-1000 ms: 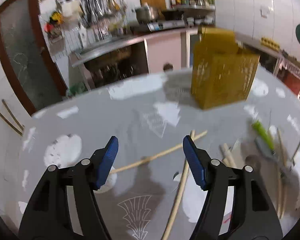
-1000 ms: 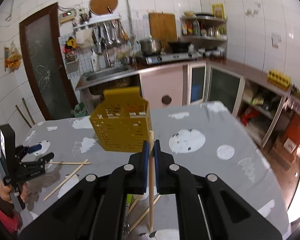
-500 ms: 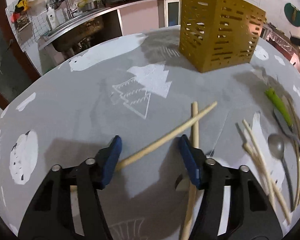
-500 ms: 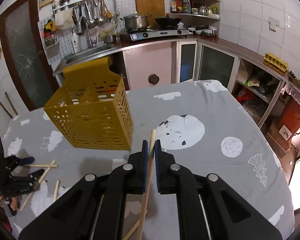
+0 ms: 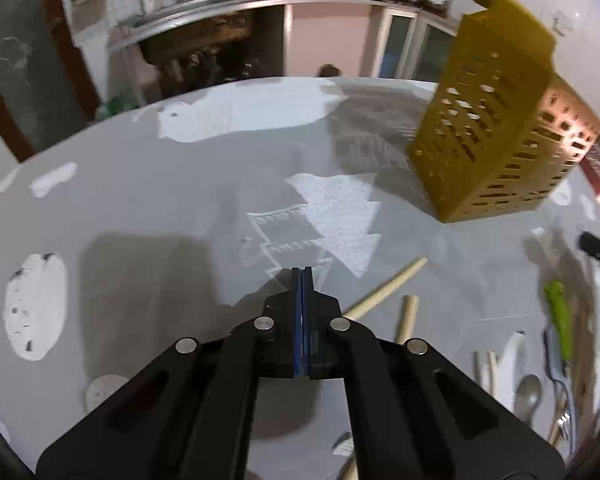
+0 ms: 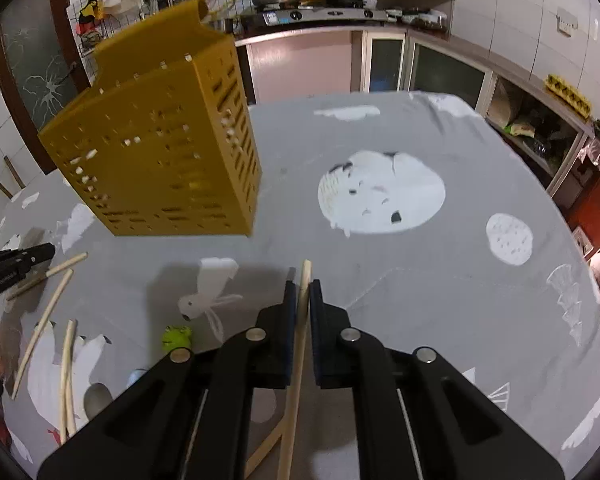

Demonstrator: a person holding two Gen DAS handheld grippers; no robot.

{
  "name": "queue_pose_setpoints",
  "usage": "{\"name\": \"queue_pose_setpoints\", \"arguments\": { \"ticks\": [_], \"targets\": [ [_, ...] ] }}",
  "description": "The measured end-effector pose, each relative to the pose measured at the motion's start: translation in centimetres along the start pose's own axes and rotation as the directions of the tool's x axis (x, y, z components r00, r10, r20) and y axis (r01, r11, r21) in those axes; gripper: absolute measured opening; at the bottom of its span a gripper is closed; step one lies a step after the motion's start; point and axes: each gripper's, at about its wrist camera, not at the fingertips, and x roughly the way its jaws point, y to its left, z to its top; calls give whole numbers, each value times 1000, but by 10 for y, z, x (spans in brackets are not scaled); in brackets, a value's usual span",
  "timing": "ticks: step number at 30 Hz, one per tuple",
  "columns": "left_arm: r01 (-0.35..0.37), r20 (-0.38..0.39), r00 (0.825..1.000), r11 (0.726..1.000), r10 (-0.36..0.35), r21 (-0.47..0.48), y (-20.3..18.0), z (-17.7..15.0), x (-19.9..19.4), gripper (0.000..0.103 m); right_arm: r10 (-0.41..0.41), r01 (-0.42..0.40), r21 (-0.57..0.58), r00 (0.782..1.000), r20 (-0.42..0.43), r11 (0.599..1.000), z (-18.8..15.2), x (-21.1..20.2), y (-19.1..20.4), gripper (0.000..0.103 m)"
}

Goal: Organize utensils
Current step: 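Lift the chopstick off the table with the left tool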

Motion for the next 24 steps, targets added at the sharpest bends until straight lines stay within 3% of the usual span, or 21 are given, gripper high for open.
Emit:
{"name": "queue_pose_setpoints", "arguments": {
  "ticks": [2,4,6,11,13,17,19,24],
  "targets": [
    [15,38,999,998,-17,68,-8,-4,-10,8,5,-5,3,1000,-9,1000,-2,4,-2,7],
    [-29,97,995,984,12,174,-19,-11,-22,57,7,-7,5,1000,-12,1000,-4,5,-5,7],
    [-79,146,988,967,45,240,-24,-16,-28,66,9,-9,12,1000,-10,1000,-5,5,-8,7],
    [-76,96,994,940,46,333,-26,-23,-16,62,17,-17,28,1000,-16,999,-9,8,-12,7],
    [-40,60,998,934,20,356,-26,-25,-9,50,16,-15,27,1000,-22,1000,-10,10,-12,7],
    [-10,31,1000,916,-2,402,-32,-25,-3,39,20,-20,33,1000,-24,999,-9,9,-13,7],
    [44,-3,999,917,-47,396,-36,-18,0,21,19,-18,34,1000,-24,999,-9,9,-13,7],
    [17,-8,1000,910,-15,415,-57,-7,10,15,13,-12,31,1000,-28,999,-7,12,-14,7]
  ]
}}
